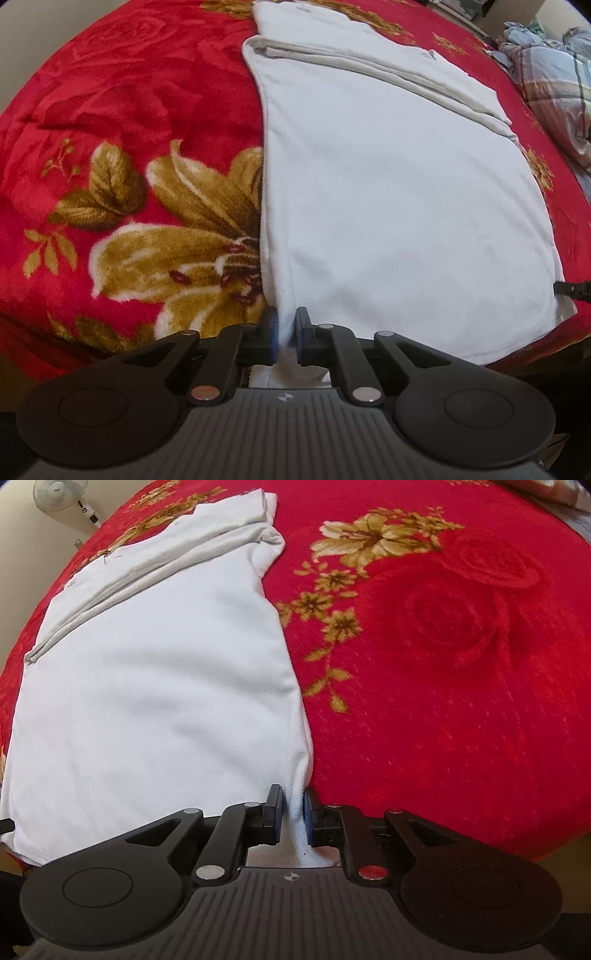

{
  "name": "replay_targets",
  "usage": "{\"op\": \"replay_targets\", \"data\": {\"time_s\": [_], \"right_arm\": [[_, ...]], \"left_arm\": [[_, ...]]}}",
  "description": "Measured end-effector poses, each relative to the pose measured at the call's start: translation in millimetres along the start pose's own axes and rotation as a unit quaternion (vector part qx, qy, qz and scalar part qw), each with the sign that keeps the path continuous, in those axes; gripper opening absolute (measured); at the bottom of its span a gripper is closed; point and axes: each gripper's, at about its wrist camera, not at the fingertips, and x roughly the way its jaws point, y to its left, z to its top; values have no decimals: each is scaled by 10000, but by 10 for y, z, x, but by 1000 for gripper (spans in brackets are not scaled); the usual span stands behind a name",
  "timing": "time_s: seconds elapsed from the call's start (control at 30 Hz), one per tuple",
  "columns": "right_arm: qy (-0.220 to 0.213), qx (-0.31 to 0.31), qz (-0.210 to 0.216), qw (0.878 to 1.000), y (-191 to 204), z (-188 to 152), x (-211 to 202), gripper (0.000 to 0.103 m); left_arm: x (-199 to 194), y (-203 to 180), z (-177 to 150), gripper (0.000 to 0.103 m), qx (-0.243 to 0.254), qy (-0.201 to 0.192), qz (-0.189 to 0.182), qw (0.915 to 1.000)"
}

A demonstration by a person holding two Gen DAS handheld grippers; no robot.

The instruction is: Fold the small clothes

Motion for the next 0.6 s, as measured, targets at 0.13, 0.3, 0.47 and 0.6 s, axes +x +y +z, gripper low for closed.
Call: {"op": "replay_targets", "data": {"time_s": [0.13, 0.3, 0.47, 0.6], "right_arm": [[-217, 79, 199, 9995, -3, 15, -113, 5], [-934, 205, 756, 9925, 10, 116, -420, 5], [-1648, 257, 1284, 9776, 24, 188, -873, 4], [-2100, 430, 1718, 9615, -49, 193, -1252, 4]], "left_arm": [[-112, -68, -8, 4, 214, -311, -72, 9993], [-459, -220, 24, 4, 523, -1060, -305, 9925], [-913, -234, 39, 3, 433, -1723, -655, 9819], [-1305, -191, 35, 3, 335, -2123, -817, 9732]]}}
